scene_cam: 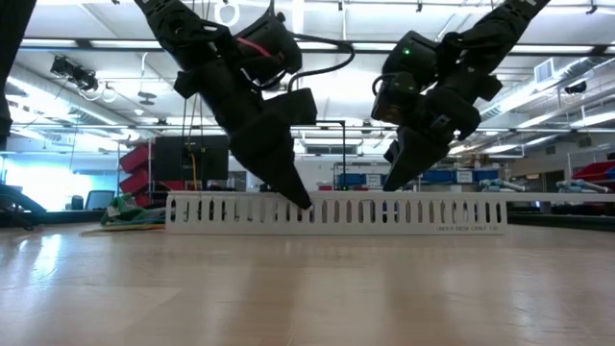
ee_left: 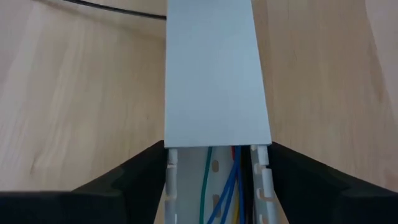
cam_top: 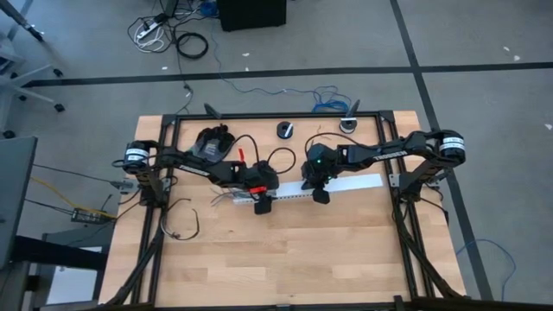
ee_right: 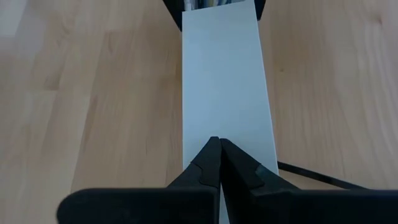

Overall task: Ziptie cables
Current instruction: Close the white cable duct

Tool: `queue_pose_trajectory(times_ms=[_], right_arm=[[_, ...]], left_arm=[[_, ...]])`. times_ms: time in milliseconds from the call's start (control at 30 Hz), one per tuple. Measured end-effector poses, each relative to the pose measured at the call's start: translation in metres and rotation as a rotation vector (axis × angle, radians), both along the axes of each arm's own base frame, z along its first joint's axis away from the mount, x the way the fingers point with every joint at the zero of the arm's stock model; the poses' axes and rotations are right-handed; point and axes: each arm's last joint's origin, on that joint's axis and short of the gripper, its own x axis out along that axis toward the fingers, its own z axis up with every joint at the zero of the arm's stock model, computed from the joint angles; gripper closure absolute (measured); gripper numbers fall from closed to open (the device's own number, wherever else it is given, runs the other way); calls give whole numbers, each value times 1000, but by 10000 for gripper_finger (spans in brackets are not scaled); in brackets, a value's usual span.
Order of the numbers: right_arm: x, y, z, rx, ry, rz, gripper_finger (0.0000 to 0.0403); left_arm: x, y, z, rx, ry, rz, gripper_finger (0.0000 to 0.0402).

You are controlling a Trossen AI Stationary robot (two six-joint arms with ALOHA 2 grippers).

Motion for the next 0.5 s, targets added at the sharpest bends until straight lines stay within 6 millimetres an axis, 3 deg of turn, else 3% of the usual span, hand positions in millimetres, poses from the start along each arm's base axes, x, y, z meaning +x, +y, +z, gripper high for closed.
queue_pose_trajectory(times_ms=[500], right_arm=[[-1, 0, 0, 1, 7, 0, 403]], left_arm=[[-12, 0, -9, -6, 156, 4, 90]])
